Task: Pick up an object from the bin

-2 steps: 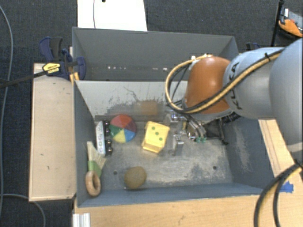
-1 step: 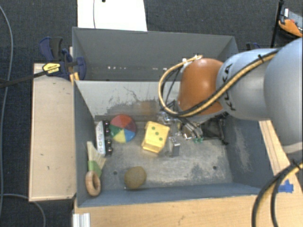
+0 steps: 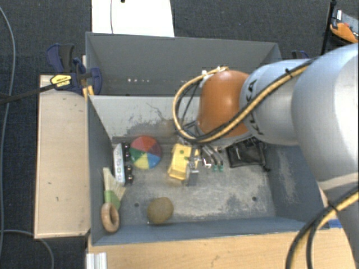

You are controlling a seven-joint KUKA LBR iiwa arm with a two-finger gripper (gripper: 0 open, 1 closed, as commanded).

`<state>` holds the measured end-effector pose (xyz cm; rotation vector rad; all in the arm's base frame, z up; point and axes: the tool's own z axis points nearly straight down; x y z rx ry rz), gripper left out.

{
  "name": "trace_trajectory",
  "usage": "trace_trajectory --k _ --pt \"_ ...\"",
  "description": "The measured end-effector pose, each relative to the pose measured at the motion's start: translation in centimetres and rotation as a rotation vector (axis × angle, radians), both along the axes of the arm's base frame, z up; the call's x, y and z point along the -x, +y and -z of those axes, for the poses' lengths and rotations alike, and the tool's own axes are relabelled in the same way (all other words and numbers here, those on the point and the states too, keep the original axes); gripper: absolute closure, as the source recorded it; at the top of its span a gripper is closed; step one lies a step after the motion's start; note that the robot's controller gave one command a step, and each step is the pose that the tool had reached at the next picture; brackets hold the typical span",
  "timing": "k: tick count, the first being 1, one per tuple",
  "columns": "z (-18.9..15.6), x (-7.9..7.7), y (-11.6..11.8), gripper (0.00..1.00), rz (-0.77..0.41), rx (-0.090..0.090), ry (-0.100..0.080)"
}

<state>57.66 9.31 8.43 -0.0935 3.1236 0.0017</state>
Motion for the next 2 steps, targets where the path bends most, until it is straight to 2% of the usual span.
trace_trajectory --k 1,2 --pt "0.78 -0.37 3.05 1.00 -0.424 0.007 0.003" --pt "0.78 -0.37 3.05 1.00 -0.424 0.007 0.003"
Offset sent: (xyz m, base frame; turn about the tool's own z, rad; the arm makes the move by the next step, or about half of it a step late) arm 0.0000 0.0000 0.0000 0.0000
